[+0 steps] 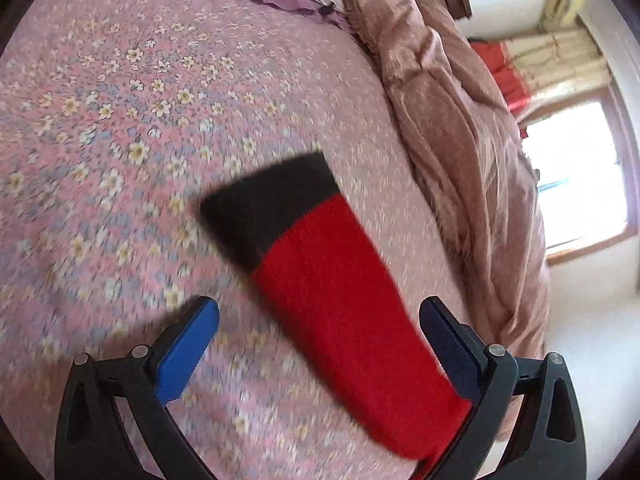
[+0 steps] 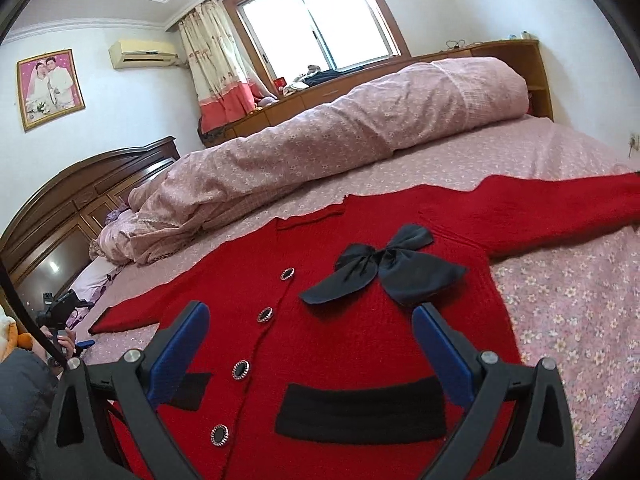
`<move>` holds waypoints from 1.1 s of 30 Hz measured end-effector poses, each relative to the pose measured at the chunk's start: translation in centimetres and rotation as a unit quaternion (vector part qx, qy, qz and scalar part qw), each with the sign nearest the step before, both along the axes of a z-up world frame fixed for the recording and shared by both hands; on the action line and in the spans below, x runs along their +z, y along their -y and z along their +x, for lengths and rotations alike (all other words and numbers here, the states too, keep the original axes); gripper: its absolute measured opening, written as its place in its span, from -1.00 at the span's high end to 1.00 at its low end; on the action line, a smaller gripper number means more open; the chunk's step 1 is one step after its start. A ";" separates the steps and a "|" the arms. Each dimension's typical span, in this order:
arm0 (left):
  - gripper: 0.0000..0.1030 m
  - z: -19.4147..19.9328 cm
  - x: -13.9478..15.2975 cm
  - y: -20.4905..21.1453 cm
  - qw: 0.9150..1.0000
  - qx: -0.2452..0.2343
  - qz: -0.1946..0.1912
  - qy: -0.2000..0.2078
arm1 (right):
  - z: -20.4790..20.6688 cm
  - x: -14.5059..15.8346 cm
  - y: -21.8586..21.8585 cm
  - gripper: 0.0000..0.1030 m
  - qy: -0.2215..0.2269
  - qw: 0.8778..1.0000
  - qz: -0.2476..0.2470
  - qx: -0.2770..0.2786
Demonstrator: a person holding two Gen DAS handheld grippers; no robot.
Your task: Fold small clothes
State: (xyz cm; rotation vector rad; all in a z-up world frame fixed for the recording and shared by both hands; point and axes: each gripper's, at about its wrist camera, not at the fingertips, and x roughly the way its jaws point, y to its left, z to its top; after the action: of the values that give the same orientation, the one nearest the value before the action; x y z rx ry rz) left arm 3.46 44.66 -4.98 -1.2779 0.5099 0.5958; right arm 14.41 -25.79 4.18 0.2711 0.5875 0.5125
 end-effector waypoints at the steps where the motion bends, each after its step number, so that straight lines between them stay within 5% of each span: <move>1: -0.88 -0.1 0.0 -0.4 1.000 0.004 0.000 0.010 | 0.1 -0.1 0.2 -1.00 -0.003 1.000 0.002 -0.002; 10: -0.78 0.2 -0.5 -2.4 0.999 0.019 0.011 0.035 | 0.7 -1.3 0.6 -1.00 -0.025 1.000 0.004 -0.004; 18: 0.88 1.2 -1.4 -3.5 0.999 0.032 0.017 -0.024 | 1.0 -1.4 -0.3 -1.00 -0.026 1.000 0.002 0.015; 22: 0.94 1.1 0.2 -2.3 0.999 0.031 0.026 0.004 | 1.8 -0.9 -0.1 -1.00 -0.016 1.000 -0.011 0.012; 27: 0.94 6.7 7.8 2.9 0.991 -0.030 0.105 0.080 | 5.3 0.3 2.3 -1.00 -0.001 0.999 -0.021 -0.027; 33: 0.94 16.7 14.7 15.9 0.968 -0.150 0.143 0.144 | 10.1 2.6 7.5 -1.00 0.046 0.992 -0.066 -0.097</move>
State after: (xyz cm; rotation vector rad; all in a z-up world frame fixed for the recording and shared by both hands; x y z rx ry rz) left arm 20.18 28.78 9.67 -0.9661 0.3504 0.2126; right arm 24.50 -33.30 6.77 0.1759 0.4980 0.2961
